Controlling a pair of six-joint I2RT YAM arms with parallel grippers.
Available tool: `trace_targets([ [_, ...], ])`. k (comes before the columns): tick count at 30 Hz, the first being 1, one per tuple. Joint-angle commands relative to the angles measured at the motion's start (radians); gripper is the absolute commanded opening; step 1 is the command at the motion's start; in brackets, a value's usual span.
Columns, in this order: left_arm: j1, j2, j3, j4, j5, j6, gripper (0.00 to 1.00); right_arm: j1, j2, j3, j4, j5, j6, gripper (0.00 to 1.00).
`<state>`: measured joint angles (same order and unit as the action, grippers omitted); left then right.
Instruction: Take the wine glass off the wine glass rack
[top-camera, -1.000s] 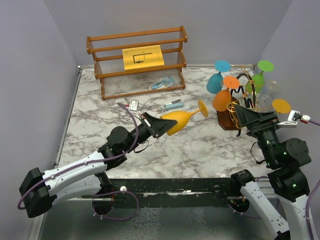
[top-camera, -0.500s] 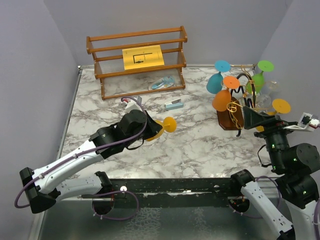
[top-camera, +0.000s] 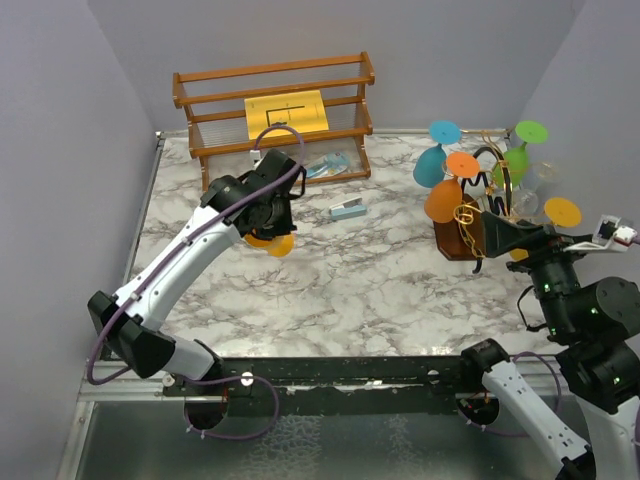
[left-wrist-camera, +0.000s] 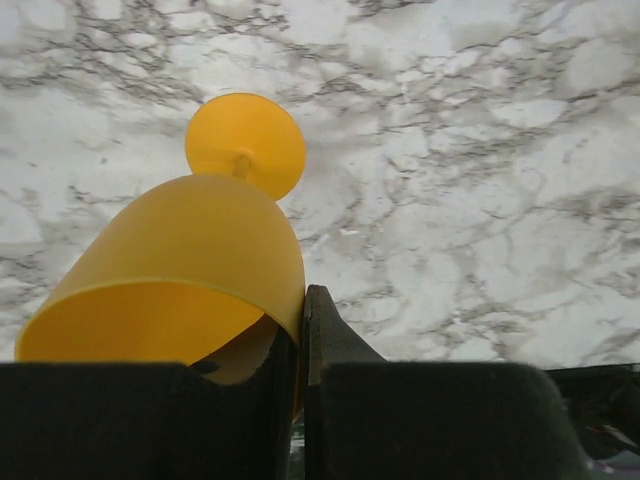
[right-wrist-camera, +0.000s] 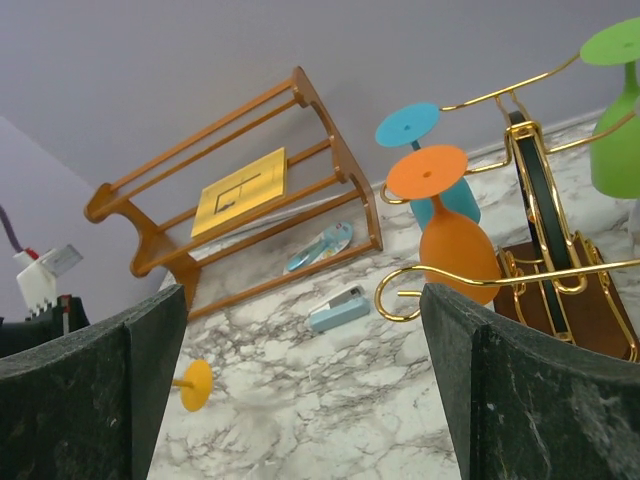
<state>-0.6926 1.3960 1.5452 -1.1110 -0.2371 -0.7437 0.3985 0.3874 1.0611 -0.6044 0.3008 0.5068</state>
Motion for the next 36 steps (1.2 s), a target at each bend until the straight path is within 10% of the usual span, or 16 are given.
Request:
trace_targets([
  [1,0.094,0.043,0.082,-0.104,0.064,0.214,0.0,0.006,0.1,0.077,-0.084,-0.063,0.021,1.0],
  [15,0.25,0.121,0.039,-0.121,0.189,0.356,0.0,0.005,0.249,0.248,-0.22,-0.406,-0.283,0.99],
  [36,0.309,0.176,-0.117,-0.039,0.222,0.452,0.0,0.005,0.211,0.209,-0.227,-0.385,-0.241,0.99],
])
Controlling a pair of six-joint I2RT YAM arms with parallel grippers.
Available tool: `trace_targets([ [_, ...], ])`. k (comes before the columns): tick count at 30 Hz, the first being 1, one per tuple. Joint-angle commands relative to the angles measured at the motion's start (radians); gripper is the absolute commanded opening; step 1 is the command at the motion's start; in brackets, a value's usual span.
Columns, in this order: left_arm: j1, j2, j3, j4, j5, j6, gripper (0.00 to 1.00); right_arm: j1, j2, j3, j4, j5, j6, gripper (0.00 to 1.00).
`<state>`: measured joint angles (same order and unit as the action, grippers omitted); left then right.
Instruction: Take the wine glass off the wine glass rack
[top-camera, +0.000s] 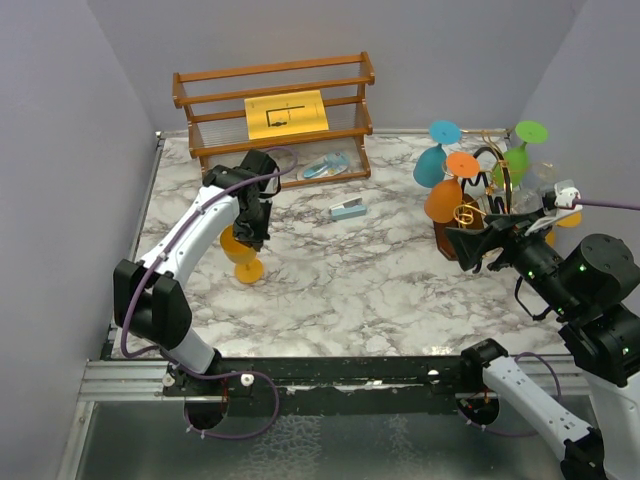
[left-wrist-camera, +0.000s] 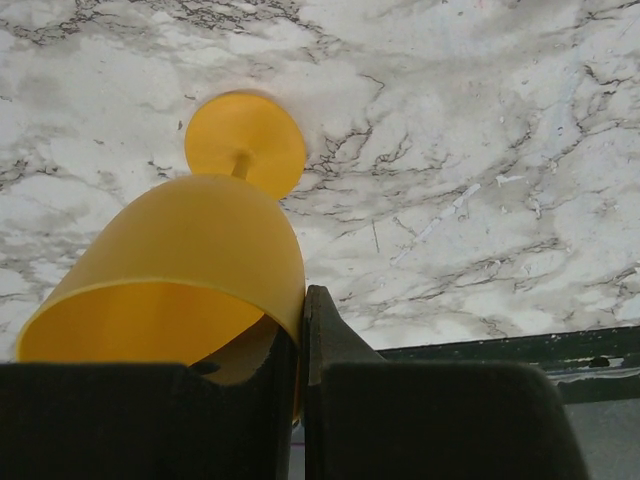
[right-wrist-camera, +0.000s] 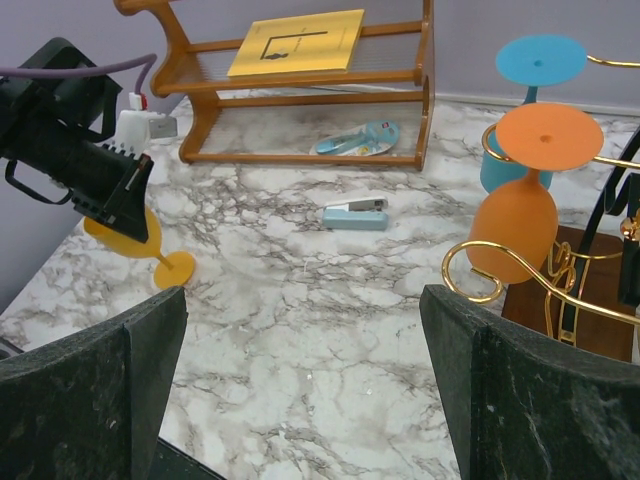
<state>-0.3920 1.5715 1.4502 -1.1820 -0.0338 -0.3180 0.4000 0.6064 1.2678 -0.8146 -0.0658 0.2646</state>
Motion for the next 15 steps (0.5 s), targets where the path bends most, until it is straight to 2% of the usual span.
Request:
trace_targets([
  [1,0.011,0.001,-0.027,0.033,0.02,0.027,0.0,0.005,-0.008,0.001,-0.017,-0.019,0.004,0.99],
  [4,0.012,-0.005,-0.048,0.043,0.02,0.028,0.01,0.004,-0.01,0.001,-0.018,-0.026,0.013,0.99],
  [9,0.018,-0.022,-0.047,0.04,0.003,0.029,0.15,0.004,-0.014,-0.005,-0.021,-0.03,0.028,0.99],
  [15,0.018,-0.058,0.01,0.017,-0.012,0.02,0.5,0.004,-0.014,0.001,-0.041,-0.023,0.039,0.99],
])
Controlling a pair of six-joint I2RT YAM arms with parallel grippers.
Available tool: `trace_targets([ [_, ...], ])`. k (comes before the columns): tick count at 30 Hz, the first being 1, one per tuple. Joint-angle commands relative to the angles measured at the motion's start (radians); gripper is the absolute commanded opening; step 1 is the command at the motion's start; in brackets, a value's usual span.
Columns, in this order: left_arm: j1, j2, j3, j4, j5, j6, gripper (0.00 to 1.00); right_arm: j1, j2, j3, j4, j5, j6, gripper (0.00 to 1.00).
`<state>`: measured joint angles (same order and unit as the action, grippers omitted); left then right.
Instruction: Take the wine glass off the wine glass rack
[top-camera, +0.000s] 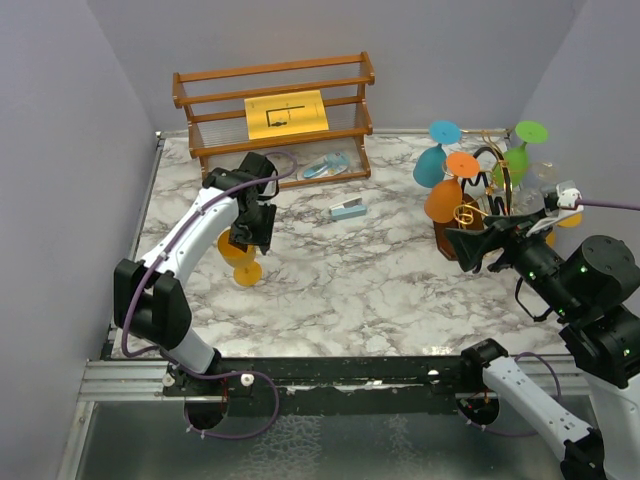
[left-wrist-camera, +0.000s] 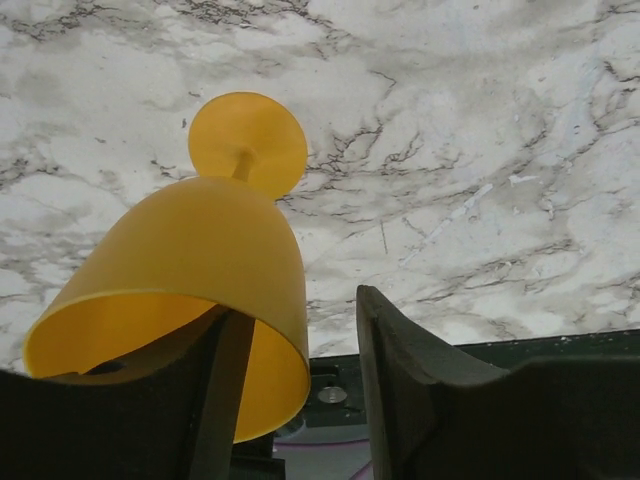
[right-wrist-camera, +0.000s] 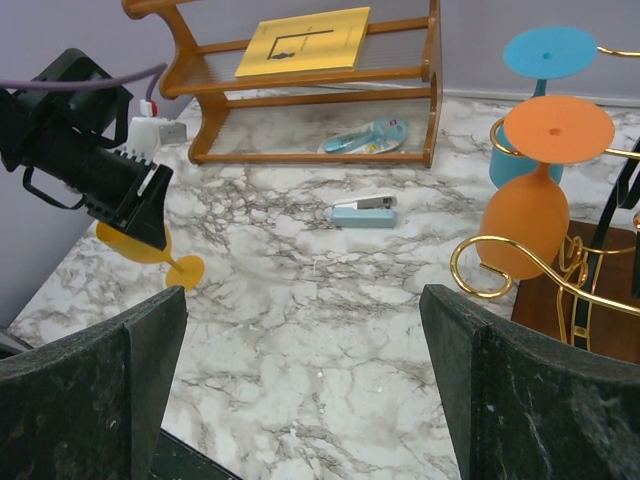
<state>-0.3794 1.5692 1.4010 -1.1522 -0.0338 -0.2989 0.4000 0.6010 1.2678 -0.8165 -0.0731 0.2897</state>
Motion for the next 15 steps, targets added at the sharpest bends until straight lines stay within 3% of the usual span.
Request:
trace_targets([
  [1,0.005,-0.064,0.074,-0.021,-0.013,-0.002,0.53,0.004,-0.005,0.004,-0.046,-0.014,0.014,0.99],
  [7,0.005,-0.149,0.197,-0.005,0.033,-0.027,0.69,0.004,-0.008,0.005,-0.077,-0.01,-0.002,0.99],
  [13,0.004,-0.27,0.103,0.271,0.198,-0.084,0.73,0.004,-0.029,-0.052,-0.041,0.026,0.035,0.99],
  [15,0.004,-0.296,0.063,0.371,0.257,-0.089,0.8,0.004,-0.027,-0.06,-0.024,0.046,0.064,0.99],
])
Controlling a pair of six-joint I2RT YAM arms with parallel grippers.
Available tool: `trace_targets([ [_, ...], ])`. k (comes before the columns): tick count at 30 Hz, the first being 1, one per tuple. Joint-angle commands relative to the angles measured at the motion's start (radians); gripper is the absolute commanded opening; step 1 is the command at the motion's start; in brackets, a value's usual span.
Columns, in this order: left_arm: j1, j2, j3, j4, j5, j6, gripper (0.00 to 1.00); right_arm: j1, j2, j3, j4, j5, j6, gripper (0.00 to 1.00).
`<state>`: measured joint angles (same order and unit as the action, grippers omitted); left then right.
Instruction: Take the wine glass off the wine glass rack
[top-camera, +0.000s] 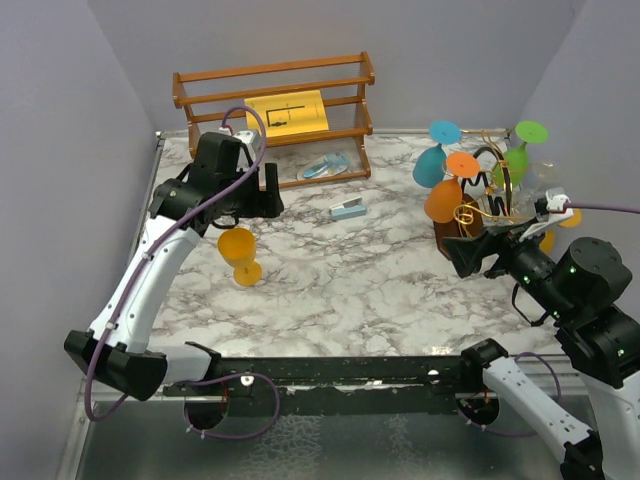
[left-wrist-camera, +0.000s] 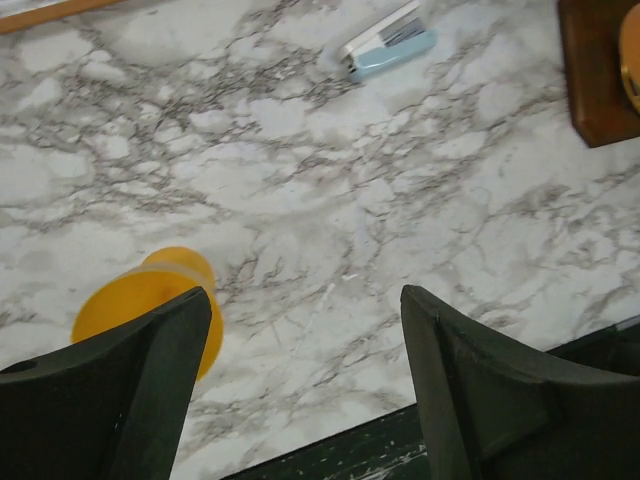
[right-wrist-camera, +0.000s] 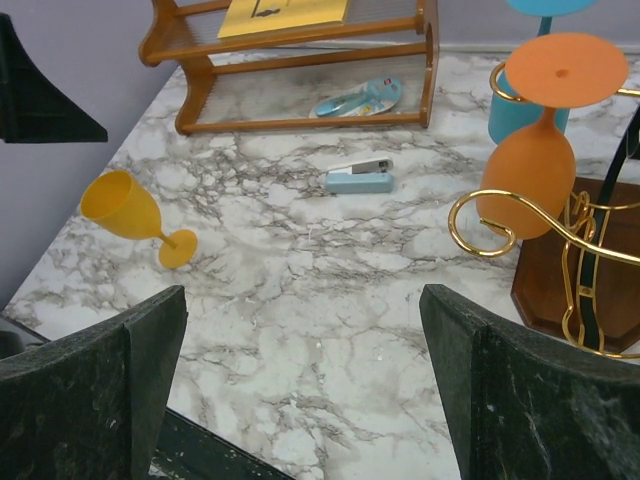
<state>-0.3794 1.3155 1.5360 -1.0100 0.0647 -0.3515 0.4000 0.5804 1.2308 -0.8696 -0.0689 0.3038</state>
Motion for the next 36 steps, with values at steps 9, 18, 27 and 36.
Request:
trace_targets([
  [9,-0.001,-0.128,-0.275,0.672,0.27,-0.008,0.86,0.005,0.142,0.023,0.075,0.231,0.222,0.99],
  [18,-0.025,-0.165,-0.424,0.929,0.315,0.054,0.86,0.003,0.362,0.172,0.062,0.476,0.409,0.93],
  [27,-0.033,-0.242,-0.541,0.992,0.4,0.118,0.86,0.0,0.577,0.312,0.04,0.656,0.427,0.84],
  [36,-0.033,-0.257,-0.57,0.985,0.363,0.138,0.86,-0.147,0.636,0.284,0.075,0.501,0.505,0.81],
])
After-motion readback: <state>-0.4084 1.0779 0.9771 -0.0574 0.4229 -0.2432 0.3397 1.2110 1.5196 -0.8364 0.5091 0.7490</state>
